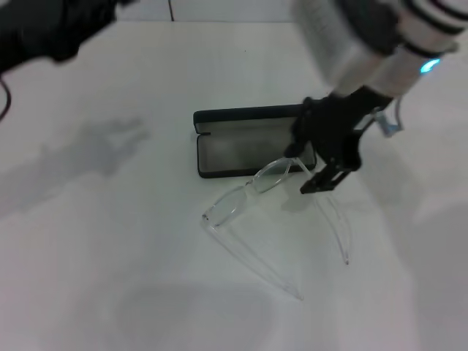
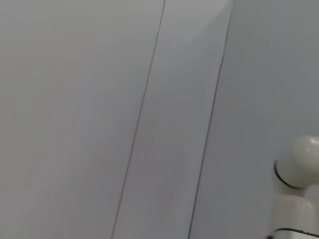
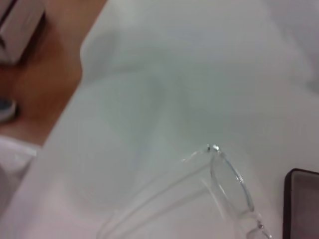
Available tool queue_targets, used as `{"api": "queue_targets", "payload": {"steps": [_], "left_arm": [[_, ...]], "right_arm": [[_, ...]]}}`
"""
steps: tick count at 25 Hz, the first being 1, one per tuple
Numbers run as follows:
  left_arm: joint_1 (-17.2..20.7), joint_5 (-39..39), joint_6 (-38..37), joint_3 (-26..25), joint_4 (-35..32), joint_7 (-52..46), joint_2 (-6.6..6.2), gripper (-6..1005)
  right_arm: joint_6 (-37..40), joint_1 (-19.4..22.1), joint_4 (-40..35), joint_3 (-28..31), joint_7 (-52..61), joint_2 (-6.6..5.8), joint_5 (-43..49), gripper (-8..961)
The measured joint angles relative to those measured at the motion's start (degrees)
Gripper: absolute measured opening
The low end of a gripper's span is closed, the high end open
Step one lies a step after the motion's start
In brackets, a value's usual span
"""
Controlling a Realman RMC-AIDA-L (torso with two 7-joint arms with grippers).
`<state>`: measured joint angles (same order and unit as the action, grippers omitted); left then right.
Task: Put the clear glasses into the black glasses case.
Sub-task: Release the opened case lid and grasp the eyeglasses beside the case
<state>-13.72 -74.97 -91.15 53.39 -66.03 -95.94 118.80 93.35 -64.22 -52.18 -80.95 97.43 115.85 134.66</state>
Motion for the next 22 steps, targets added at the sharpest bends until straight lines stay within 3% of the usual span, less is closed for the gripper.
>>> {"api": "queue_targets", "payload": {"steps": [4, 9, 22], "left_arm": [[0.77, -0.17, -3.56, -0.6, 5.91, 4.88, -0.79, 262], [1.52, -0.17, -5.33, -1.98, 11.79, 8.47, -0.87, 260], [3.12, -0.34, -6.42, -3.61, 15.16, 11.75, 0.32, 255]], "right_arm": [[-5.72, -3.64, 2.83, -7.83, 0.12, 0.31, -0.27, 566], [-12.02, -5.61, 3.37, -17.21, 1.97, 0.34, -1.23, 566], [-21.45, -5.48, 3.7, -28.81, 0.94, 0.33, -7.12, 566]]}}
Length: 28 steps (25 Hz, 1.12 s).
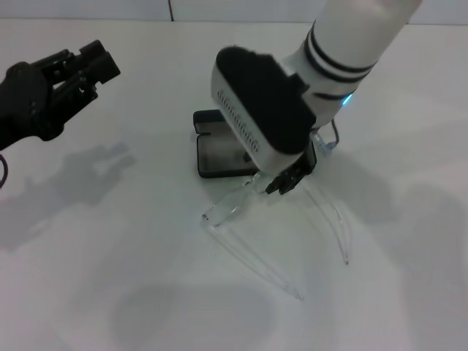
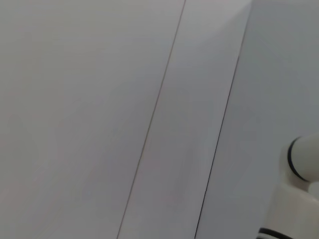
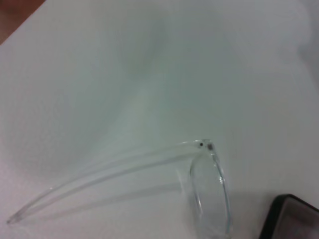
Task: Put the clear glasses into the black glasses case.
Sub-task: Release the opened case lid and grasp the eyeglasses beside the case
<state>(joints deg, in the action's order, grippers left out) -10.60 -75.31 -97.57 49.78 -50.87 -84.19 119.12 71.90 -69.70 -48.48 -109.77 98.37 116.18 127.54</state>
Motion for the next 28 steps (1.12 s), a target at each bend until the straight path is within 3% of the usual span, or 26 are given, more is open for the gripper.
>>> {"api": "queue_targets", "payload": {"steps": [6, 28], "left_arm": [[0.0, 0.31, -0.03, -0.07, 1.52, 0.41, -0.17, 252], [-0.56, 0.39, 0.19, -0.12, 4.24, 2.07, 0.01, 243]], "right_arm": [[-3.65, -0.12, 0.22, -4.75, -0.25, 0.0, -1.82, 558], [-9.09, -0.67, 5.88, -9.73, -5.3, 0.01, -11.1, 530]]}}
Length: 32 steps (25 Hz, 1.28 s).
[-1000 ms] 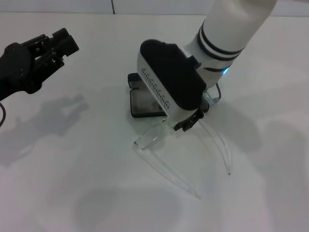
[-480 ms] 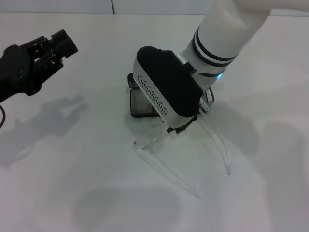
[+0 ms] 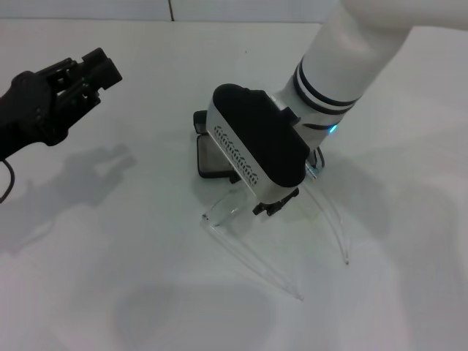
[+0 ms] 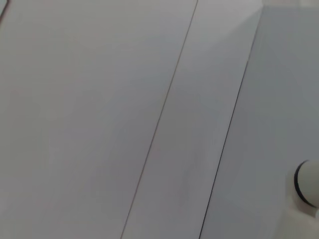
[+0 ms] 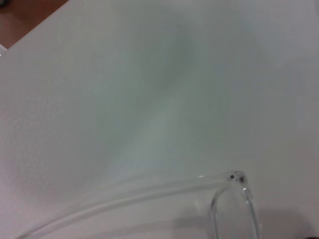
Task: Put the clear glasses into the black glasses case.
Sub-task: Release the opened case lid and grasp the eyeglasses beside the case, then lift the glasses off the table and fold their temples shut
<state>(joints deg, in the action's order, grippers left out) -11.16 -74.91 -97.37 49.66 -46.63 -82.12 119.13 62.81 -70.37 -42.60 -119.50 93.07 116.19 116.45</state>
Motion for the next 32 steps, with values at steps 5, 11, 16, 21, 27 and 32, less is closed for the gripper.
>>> {"api": "queue_targets", "payload": {"steps": [5, 11, 16, 21, 27, 32], "left_arm": [[-0.27, 0.04, 0.08, 0.0, 0.67, 1.25, 0.05, 241], [-0.57, 0.06, 0.09, 0.0, 0.89, 1.5, 0.12, 238], [-0.62, 0.03, 0.09, 0.0, 1.36, 1.53, 0.14, 236], [-0.64, 0.06, 0.08, 0.0, 1.55, 1.53, 0.11, 234], [-0.71, 0.1, 0.07, 0.0, 1.54, 1.53, 0.07, 232], [-0.64, 0.13, -0.03, 0.0, 1.54, 1.53, 0.05, 229]], "right_arm": [[-0.65, 0.1, 1.05, -0.43, 0.0, 0.0, -0.69, 524], [-1.26, 0.09, 1.54, -0.56, 0.0, 0.0, -1.27, 516], [-1.63, 0.07, 1.91, -0.98, 0.06, 0.0, -1.95, 378], [-2.12, 0.49, 1.95, -1.0, 0.34, 0.0, -2.2, 352], [-2.89, 1.51, 1.79, -0.84, 0.68, -0.01, -2.62, 297], [-2.87, 3.59, 0.6, -0.23, 1.18, -0.01, -2.63, 174]]}}
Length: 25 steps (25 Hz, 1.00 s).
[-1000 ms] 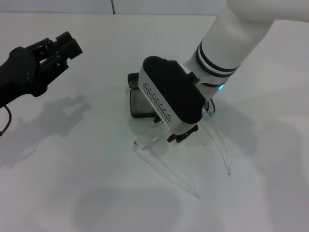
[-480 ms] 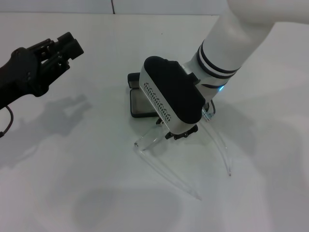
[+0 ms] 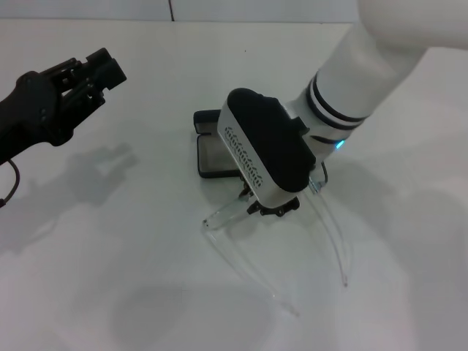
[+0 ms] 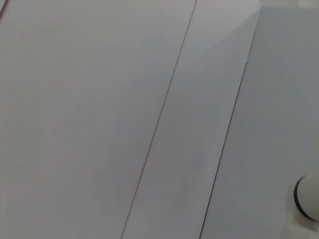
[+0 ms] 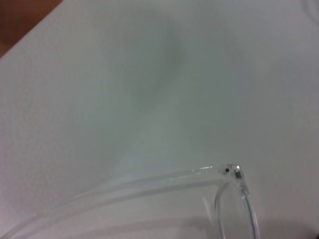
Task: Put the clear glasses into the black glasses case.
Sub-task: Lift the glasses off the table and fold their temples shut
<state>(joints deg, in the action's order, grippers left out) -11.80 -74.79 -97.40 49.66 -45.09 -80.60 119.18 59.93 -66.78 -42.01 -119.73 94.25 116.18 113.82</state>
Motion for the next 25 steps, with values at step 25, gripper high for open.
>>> {"api": "queue_targets", "payload": {"steps": [25], "left_arm": [[-6.04, 1.25, -14.74, 2.49, 0.03, -0.36, 0.3, 205]], "right_arm": [[17.31, 40.57, -31.19, 39.29, -9.71, -0.41, -23.82, 123]]}}
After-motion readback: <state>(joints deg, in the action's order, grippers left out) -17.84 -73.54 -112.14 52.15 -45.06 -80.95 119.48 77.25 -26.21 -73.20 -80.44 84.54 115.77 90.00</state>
